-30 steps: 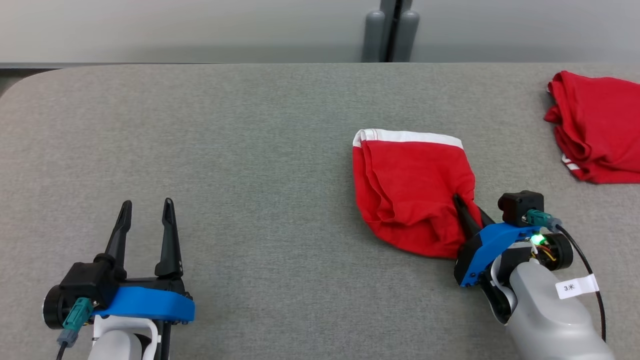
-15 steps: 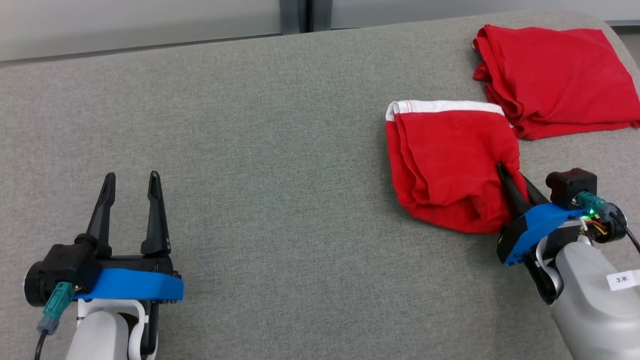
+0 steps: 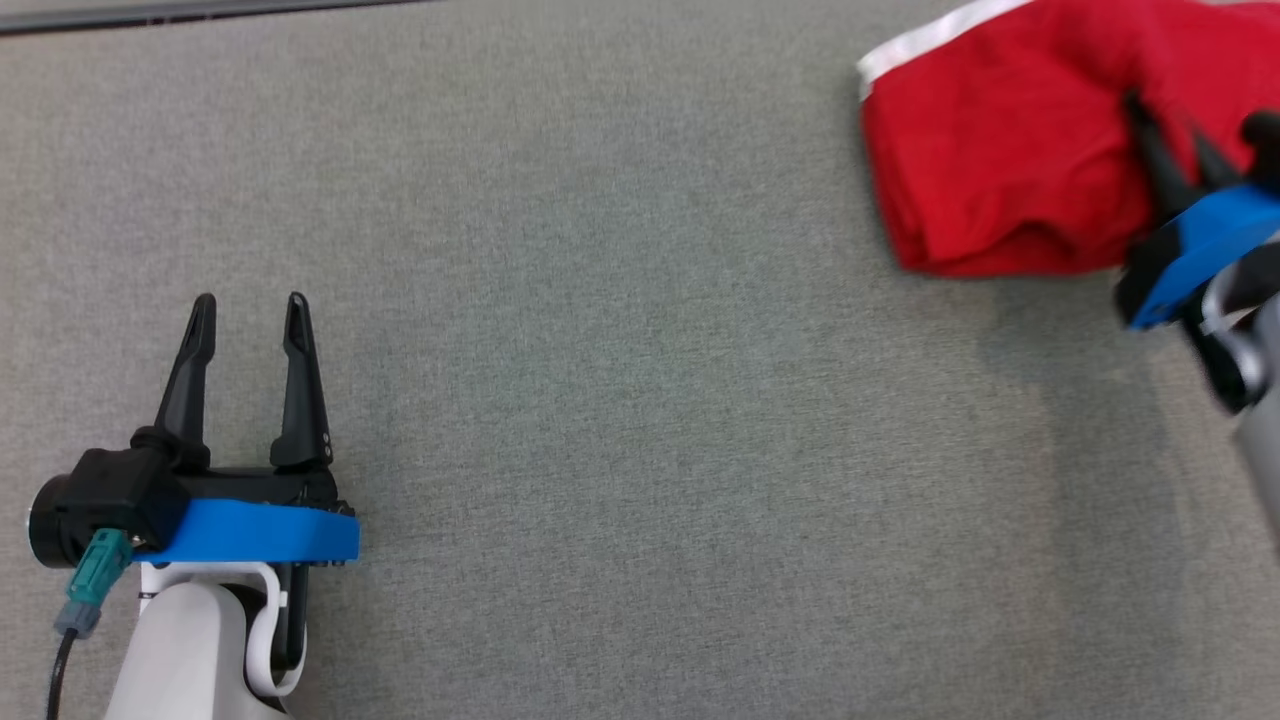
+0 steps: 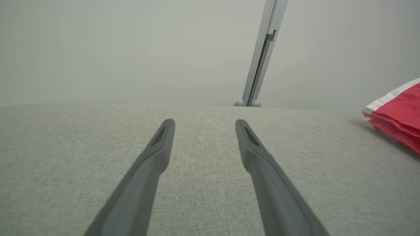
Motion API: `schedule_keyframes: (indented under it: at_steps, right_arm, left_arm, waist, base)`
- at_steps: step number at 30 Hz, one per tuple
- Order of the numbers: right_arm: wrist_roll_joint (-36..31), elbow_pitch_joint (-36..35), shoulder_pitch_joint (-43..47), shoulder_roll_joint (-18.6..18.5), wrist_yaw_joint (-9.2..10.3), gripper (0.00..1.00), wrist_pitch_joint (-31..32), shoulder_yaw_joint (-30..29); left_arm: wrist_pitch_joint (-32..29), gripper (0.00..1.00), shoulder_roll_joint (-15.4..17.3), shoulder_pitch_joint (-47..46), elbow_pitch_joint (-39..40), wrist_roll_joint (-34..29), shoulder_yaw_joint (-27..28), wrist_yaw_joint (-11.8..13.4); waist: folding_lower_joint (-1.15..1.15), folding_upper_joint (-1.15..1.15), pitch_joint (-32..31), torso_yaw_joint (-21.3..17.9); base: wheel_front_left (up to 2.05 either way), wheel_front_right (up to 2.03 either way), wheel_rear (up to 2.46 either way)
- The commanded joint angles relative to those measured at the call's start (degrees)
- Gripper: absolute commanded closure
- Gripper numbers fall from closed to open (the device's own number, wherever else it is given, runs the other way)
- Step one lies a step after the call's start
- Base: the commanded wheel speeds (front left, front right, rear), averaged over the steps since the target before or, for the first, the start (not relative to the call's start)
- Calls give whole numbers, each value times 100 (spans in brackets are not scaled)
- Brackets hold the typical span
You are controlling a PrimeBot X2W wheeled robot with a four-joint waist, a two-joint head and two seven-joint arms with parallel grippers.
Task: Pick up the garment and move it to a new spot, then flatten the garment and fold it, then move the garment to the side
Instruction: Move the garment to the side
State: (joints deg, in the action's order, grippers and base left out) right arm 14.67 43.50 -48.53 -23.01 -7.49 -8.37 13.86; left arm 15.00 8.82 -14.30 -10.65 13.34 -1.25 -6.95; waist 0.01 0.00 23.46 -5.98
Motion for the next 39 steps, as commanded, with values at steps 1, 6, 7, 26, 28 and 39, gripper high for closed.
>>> schedule_keyframes:
  at_steps: [1,6,7,26,28,39]
  right_arm:
    - [-36,-20,-155,-142,-1,100,58,-17]
    - [22,-7,-494,-770,0,100,376,-207]
    - [13,14,-558,-903,0,100,440,-256]
    - [-840,630,-1264,-1442,1,100,787,-1057]
    - [-1005,695,-1294,-1330,0,45,813,-1190]
    - [-1722,576,-1031,-831,0,0,502,-1570]
  left_arm:
    - [23,0,34,-118,37,-3,-18,-32]
    - [23,0,90,-214,147,-6,9,-36]
    - [23,0,96,-229,171,-13,10,-37]
    - [23,0,131,-458,225,19,-67,-59]
    - [23,0,119,-475,216,22,-59,-60]
    - [23,0,5,-180,54,36,93,-51]
  waist:
    - [-1,0,121,75]
    - [-1,0,372,72]
    - [-1,0,406,68]
    - [-1,0,810,141]
    - [-1,0,813,155]
    - [-1,0,252,210]
  base:
    - [0,0,0]
    - [0,0,0]
    - [0,0,0]
    - [0,0,0]
    - [0,0,0]
    - [0,0,0]
